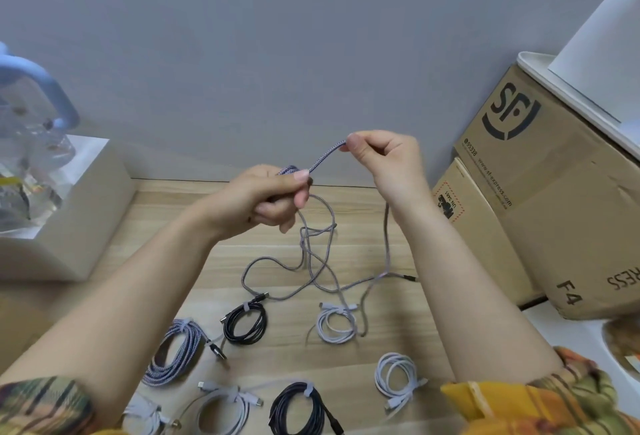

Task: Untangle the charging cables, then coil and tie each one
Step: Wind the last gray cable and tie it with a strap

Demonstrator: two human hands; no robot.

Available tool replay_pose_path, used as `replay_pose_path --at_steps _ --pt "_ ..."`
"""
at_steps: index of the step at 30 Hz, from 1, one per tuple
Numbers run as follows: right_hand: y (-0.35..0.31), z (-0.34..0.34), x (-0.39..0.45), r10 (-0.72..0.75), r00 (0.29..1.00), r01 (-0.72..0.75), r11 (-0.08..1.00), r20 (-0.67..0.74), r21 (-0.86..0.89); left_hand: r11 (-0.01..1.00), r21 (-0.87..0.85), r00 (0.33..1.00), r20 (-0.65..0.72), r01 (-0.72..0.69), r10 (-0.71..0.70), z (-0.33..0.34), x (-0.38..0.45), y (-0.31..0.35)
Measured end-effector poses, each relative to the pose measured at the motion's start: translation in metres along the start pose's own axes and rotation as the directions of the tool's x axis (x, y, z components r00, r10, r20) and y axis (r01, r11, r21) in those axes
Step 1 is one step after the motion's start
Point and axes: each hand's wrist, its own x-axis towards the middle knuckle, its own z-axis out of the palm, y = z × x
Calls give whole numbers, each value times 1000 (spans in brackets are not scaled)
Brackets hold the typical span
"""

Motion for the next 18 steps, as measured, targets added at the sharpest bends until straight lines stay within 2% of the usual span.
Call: replay_pose_path --at_steps 2,4,5,6,8,10,12,13,16,18 --pt "4 3 3 -26 999 25 998 -23 -49 943 -332 966 245 8 78 0 3 3" --pt "9 7 2 -32 999 31 991 -9 -130 749 -655 894 390 102 220 2 8 8" --pt "12 10 1 -24 999 29 977 23 -209 627 -766 881 387 142 273 3 11 10" --pt "15 14 -1 -2 997 27 949 80 -313 534 -835 896 331 132 296 5 13 13" --pt "20 21 -6 89 973 39 848 215 -528 429 -903 953 160 35 259 10 19 18" --pt "21 27 -9 159 941 70 772 299 -632 472 -869 988 -107 -147 110 16 27 22" --pt "20 29 -12 191 922 95 733 337 -673 544 -792 946 -324 -277 9 18 34 20" --pt "19 29 -13 203 914 107 714 350 -692 559 -774 930 -367 -298 -11 20 37 17" --pt "17 31 -19 237 888 149 663 394 -734 602 -753 927 -372 -266 -55 21 42 8" --pt "17 31 -25 241 874 203 608 421 -768 686 -686 906 -414 -243 -93 19 46 2"
